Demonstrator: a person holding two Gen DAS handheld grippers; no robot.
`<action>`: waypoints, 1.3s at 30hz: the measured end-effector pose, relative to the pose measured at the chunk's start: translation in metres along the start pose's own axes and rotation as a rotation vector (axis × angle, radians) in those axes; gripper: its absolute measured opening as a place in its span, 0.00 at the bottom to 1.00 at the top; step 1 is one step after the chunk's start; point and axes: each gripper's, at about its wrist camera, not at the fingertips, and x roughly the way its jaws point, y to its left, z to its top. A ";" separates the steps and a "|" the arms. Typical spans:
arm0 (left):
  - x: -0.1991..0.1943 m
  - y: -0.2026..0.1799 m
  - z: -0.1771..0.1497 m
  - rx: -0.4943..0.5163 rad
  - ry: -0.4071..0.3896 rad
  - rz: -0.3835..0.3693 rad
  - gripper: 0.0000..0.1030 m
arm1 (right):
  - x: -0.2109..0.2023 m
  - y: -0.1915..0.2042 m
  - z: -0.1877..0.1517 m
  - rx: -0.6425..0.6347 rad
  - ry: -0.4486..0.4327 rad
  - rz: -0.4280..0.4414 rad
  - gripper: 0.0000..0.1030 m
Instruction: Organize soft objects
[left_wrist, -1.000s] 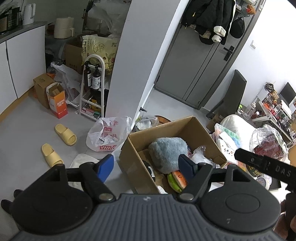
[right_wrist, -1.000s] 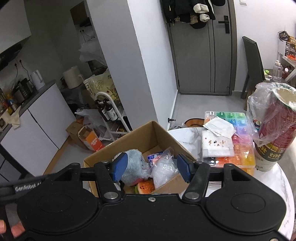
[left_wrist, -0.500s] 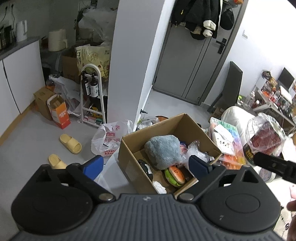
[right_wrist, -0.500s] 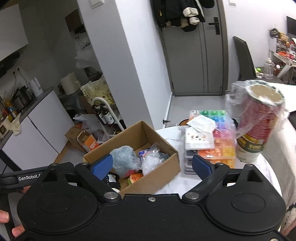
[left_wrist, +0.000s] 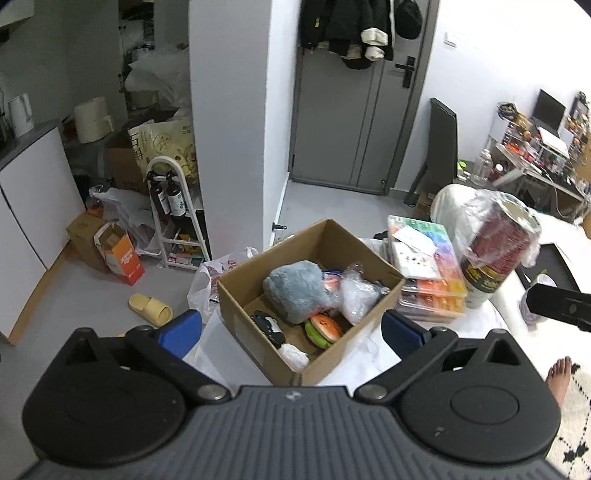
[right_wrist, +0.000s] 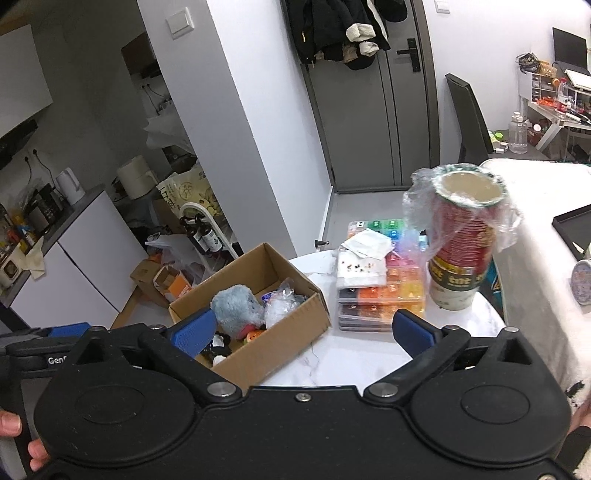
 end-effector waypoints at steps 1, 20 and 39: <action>-0.003 -0.003 0.000 0.002 0.001 -0.003 1.00 | -0.004 -0.003 -0.001 0.003 -0.004 -0.002 1.00; -0.059 -0.043 -0.027 0.066 -0.002 -0.035 1.00 | -0.066 -0.027 -0.025 0.017 -0.050 -0.077 1.00; -0.088 -0.057 -0.080 0.070 -0.013 -0.034 1.00 | -0.097 -0.034 -0.079 0.003 -0.078 -0.092 1.00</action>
